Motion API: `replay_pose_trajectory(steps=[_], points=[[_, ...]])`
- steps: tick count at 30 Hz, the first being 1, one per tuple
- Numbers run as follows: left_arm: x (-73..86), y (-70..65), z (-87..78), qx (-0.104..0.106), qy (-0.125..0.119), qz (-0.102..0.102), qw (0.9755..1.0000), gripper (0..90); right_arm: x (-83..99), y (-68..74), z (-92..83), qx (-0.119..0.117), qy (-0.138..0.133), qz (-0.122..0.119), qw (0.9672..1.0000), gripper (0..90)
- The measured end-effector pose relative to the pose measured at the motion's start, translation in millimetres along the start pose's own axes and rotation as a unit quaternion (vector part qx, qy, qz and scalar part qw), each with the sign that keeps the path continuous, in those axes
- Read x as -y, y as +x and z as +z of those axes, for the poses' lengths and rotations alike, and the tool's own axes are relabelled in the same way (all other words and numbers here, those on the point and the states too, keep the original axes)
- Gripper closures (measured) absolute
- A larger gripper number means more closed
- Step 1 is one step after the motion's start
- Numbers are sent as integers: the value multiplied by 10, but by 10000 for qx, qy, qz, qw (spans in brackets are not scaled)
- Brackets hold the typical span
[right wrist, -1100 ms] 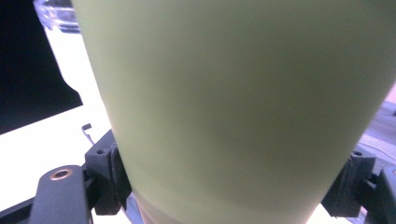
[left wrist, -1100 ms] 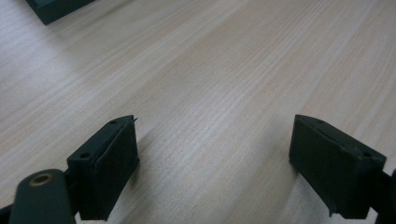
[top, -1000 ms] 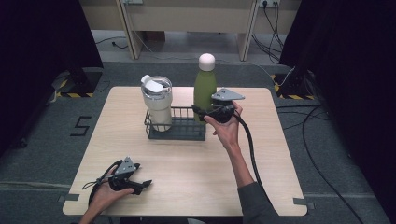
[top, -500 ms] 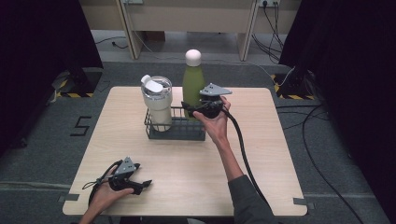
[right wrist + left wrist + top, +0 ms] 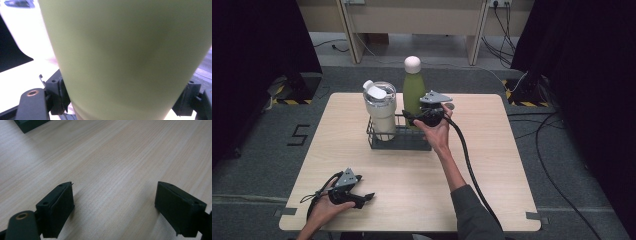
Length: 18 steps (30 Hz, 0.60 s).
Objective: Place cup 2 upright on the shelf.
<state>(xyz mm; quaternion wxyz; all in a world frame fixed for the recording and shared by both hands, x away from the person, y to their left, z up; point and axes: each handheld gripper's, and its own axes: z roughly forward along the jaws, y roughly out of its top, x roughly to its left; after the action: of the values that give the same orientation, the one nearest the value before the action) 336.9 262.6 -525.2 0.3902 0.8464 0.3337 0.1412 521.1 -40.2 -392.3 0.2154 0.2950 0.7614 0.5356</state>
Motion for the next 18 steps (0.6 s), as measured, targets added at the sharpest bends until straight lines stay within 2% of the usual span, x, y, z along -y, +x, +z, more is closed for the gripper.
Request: replay_pose_trajectory(steps=[18], points=[[2, 1, -1, 2, -8, 9, 10000, 147, 151, 12, 131, 38, 54, 34, 10000, 210]])
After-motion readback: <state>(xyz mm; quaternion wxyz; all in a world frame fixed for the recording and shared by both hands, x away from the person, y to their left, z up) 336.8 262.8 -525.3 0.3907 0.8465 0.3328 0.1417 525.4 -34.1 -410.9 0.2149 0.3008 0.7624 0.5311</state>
